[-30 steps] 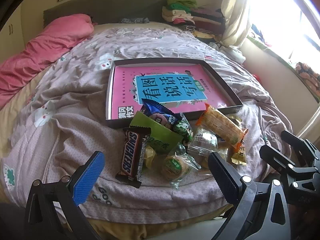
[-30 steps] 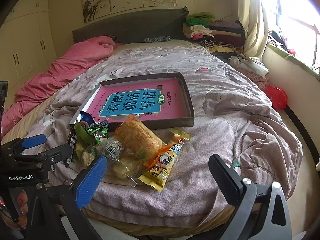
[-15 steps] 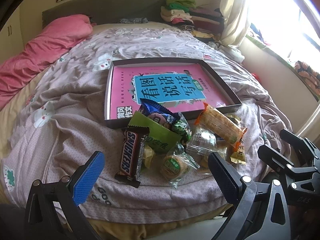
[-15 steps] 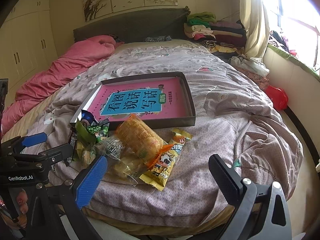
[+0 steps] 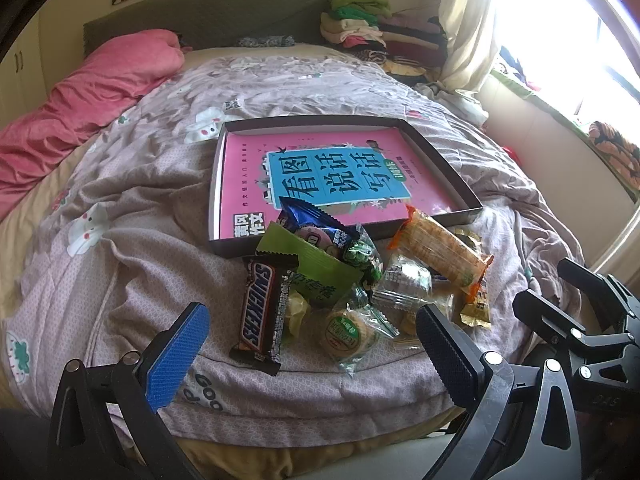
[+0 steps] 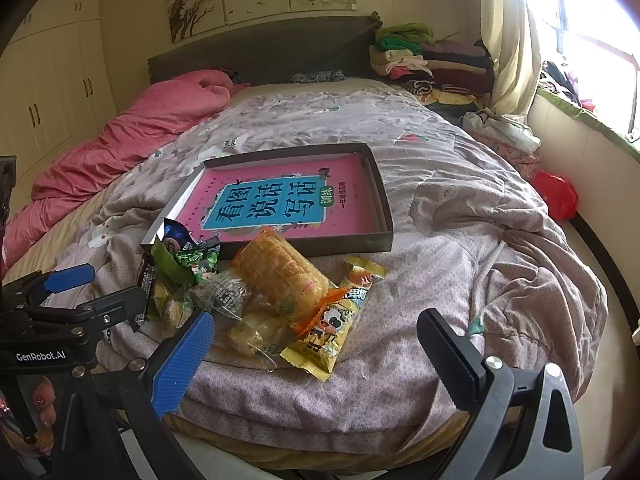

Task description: Organize snacks

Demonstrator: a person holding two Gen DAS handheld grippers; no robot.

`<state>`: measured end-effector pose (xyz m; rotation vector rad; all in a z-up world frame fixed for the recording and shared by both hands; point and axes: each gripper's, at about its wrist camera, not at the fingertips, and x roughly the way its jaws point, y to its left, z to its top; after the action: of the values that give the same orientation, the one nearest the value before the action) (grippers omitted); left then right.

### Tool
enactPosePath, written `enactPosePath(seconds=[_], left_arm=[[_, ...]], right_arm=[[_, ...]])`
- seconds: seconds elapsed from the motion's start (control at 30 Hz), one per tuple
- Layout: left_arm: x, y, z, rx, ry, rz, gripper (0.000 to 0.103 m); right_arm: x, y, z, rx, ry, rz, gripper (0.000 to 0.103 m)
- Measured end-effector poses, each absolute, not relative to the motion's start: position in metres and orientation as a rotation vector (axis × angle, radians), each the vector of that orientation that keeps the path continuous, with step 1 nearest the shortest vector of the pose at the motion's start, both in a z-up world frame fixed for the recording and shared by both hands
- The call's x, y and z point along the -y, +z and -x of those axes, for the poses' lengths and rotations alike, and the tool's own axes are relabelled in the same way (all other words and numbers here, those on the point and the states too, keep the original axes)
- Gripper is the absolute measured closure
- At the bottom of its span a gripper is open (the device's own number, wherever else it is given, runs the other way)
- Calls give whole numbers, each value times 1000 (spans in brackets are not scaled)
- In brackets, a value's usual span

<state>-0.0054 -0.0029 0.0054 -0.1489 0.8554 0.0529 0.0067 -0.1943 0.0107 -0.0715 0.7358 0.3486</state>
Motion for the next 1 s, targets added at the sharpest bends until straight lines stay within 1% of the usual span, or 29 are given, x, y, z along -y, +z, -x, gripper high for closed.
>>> enactPosePath(seconds=[0.7,1.0], left_arm=[[6,2,5,-870,50,156,0],[-25,-2,3,-889,86,226,0]], right_arm=[[190,10,-10,-734,366,89,1],[188,9,-15,-731,372,102,1]])
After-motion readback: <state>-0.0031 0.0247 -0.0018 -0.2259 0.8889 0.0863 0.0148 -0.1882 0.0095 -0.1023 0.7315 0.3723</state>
